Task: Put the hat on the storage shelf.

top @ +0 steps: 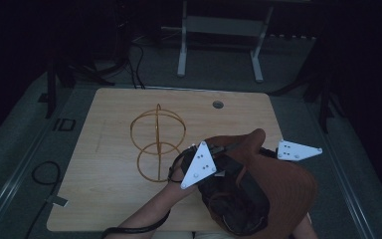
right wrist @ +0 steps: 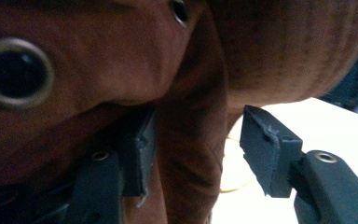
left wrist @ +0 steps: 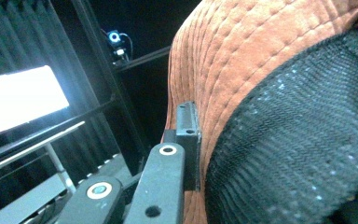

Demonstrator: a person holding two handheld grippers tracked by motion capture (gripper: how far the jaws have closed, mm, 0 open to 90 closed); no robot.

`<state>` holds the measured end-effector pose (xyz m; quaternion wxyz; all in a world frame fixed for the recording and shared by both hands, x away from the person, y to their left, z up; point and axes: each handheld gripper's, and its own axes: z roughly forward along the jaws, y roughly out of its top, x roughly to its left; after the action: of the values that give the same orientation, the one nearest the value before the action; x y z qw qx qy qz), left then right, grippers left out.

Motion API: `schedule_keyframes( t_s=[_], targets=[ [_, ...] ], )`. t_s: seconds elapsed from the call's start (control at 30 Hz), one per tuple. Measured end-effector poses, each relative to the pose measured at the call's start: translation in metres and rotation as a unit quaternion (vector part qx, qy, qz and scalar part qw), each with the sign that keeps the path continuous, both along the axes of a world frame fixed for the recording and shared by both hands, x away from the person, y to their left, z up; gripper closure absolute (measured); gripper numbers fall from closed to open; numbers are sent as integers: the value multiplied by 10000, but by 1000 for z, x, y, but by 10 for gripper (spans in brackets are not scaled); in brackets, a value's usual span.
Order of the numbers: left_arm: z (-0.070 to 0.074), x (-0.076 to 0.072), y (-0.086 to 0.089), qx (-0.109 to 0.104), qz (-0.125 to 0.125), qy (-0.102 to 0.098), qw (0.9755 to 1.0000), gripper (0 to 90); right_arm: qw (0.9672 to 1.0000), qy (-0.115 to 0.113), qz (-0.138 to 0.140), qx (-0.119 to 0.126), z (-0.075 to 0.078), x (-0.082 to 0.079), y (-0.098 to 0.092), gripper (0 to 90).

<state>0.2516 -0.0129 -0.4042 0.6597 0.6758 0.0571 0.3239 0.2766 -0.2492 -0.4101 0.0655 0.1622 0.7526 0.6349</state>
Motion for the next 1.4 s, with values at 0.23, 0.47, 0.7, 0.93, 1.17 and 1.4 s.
schedule_keyframes(
  t_s=[0.23,0.47,0.7,0.93,1.17,1.4],
  targets=[
    [-1,-1,-4,50,109,23,9999,865,9994,141,280,112,-1,6,3,621],
    [-1,1,-1,71,1,128,9999,847,9991,157,392,24,1,5,5,862],
    [3,4,1,181,-66,292,9994,728,9993,83,367,-30,1,1,4,878],
    [10,3,8,36,-142,510,9986,594,9994,92,324,114,5,1,-7,879],
    [10,5,18,272,-17,747,9968,545,9996,-88,-118,232,15,2,-27,879],
    [-2,4,32,477,63,1107,9927,544,9977,-161,-639,184,19,9,-40,878]
  ],
)
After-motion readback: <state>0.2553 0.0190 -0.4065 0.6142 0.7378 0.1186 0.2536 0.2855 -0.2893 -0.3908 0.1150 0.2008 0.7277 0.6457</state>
